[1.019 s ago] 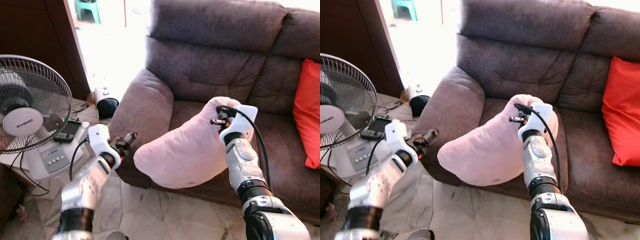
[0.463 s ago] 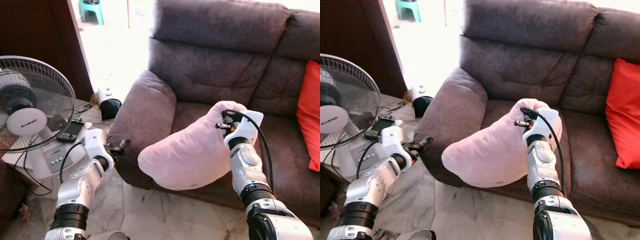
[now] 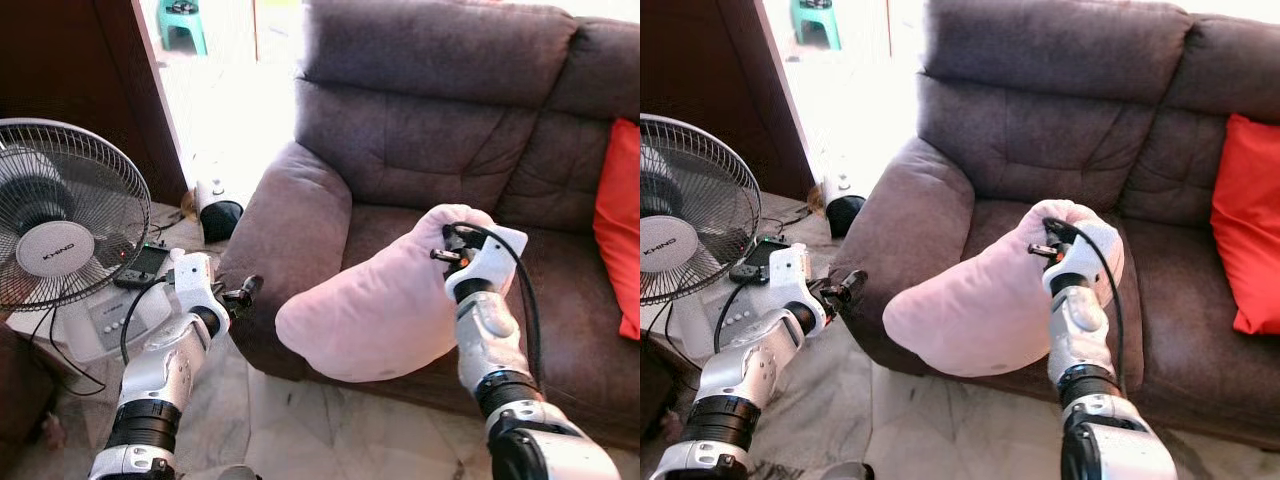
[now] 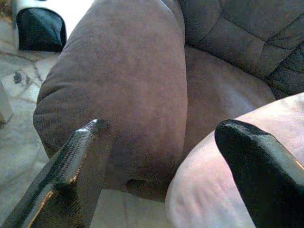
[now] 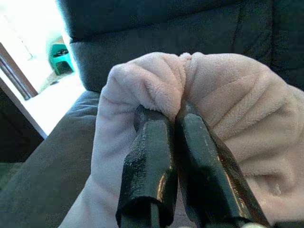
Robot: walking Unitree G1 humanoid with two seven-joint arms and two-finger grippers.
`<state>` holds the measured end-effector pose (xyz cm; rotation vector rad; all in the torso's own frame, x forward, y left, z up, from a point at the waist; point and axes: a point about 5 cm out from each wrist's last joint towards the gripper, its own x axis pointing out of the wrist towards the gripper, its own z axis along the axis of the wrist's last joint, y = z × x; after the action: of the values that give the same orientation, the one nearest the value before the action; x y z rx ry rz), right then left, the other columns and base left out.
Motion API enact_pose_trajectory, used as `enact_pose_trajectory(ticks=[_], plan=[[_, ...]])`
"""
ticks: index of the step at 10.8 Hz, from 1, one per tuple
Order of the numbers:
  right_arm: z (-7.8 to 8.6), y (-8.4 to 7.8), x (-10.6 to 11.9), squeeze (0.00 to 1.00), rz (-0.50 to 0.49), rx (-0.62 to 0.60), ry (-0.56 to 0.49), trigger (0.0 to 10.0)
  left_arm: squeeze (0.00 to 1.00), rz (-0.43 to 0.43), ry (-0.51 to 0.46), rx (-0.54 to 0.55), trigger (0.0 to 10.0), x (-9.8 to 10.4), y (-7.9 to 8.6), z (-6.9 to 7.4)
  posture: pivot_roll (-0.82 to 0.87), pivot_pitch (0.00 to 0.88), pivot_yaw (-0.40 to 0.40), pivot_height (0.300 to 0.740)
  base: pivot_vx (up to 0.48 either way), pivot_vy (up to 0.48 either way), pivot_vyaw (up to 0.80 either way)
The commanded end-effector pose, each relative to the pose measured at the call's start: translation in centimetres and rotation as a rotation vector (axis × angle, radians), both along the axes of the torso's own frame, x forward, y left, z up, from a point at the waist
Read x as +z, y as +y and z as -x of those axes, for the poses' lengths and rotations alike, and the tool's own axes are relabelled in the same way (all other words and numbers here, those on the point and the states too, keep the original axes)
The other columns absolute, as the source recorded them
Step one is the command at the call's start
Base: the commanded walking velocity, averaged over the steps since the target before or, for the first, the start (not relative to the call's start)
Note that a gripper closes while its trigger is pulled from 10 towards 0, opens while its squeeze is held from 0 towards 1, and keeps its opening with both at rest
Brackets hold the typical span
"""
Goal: Move the pillow to the sofa from floor
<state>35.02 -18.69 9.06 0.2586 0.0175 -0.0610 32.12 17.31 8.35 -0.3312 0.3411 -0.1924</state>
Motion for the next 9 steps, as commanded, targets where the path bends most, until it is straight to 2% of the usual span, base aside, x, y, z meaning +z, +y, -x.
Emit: enact_pose_trajectory(ticks=[1,3,4,6,8,9], plan=[[0.6,0.5,-1.8,0.00,-0.023,0.008,0.084,10.0,0.00,0.003,-0.013,-0.013,10.0,0.3,0.1,-0.4,0.18,0.071,-0.014,0.740,0.000,0.000,0.00],[0.3,0.7,-1.3,0.00,-0.020,0.020,0.071,10.0,0.00,-0.028,0.056,-0.088,10.0,-0.8,-0.7,-0.6,0.18,0.075,-0.012,0.740,0.000,0.000,0.00],[0.1,0.8,-1.0,0.00,-0.022,0.020,0.058,10.0,0.00,0.023,0.075,-0.091,10.0,-1.0,-1.0,-0.8,0.18,0.077,-0.014,0.740,0.000,0.000,0.00],[-0.1,0.9,-0.6,0.00,-0.027,0.023,0.045,10.0,0.00,0.035,0.098,-0.090,10.0,-1.6,-1.1,-1.3,0.17,0.082,-0.018,0.740,0.000,0.000,0.00],[-0.3,1.0,-0.3,0.00,-0.028,0.025,0.031,10.0,0.00,0.150,0.160,-0.113,10.0,-3.1,-1.6,-1.0,0.17,0.089,-0.020,0.740,0.000,0.000,0.00],[-0.2,1.0,-0.3,0.00,-0.029,0.025,0.028,10.0,0.00,0.189,0.204,-0.075,10.0,-4.0,-1.6,-0.8,0.16,0.095,-0.018,0.740,0.000,0.000,0.00]])
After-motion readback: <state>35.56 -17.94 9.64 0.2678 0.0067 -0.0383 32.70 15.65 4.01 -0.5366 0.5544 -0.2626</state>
